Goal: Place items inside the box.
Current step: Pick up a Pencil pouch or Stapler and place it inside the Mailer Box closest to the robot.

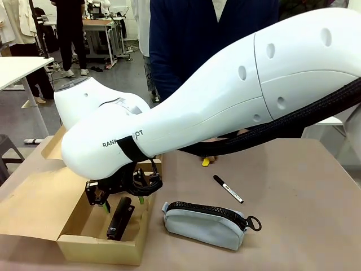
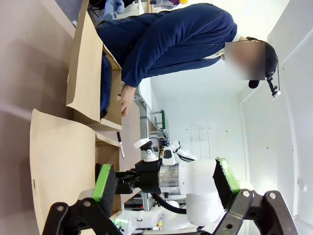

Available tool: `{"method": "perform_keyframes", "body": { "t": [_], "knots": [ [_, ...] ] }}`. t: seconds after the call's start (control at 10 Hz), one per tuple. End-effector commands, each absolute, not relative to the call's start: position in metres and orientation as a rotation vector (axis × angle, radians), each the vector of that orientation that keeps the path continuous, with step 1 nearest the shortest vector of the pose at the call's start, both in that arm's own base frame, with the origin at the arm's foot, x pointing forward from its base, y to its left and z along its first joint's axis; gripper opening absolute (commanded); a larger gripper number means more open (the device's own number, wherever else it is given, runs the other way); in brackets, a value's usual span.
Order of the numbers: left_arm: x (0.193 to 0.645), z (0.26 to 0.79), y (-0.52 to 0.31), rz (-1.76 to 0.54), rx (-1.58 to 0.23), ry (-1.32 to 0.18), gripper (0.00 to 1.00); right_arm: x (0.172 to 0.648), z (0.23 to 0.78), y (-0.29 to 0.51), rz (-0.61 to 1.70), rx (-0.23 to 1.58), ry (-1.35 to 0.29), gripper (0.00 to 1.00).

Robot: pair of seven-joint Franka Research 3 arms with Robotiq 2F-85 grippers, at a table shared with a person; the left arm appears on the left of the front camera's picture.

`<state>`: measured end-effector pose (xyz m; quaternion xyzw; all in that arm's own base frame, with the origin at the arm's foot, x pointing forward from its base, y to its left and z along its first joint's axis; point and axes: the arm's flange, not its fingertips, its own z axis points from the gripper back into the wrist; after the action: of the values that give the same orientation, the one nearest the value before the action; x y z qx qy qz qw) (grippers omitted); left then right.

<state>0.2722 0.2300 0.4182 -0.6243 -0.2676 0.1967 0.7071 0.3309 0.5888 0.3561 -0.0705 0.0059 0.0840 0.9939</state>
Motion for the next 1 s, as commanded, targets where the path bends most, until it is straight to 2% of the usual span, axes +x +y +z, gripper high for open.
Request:
{"method": "perform_keyframes", "body": {
  "t": [0.0, 0.3, 0.6, 0.9],
  "knots": [
    [0.271, 0.42, 0.229, 0.413, -1.392, -0.612, 1.0, 0.327, 0.359, 0.582, 0.187, -0.133, 0.014, 1.0],
    [0.271, 0.42, 0.229, 0.413, -1.392, -0.612, 1.0, 0.313, 0.382, 0.569, 0.213, -0.109, 0.12, 1.0],
    [0.271, 0.42, 0.229, 0.413, -1.392, -0.612, 1.0, 0.293, 0.402, 0.547, 0.199, -0.093, 0.117, 1.0],
    [0.271, 0.42, 0.229, 0.413, -1.392, -0.612, 1.0, 0.296, 0.424, 0.507, 0.222, -0.001, 0.157, 1.0]
  ]
}}
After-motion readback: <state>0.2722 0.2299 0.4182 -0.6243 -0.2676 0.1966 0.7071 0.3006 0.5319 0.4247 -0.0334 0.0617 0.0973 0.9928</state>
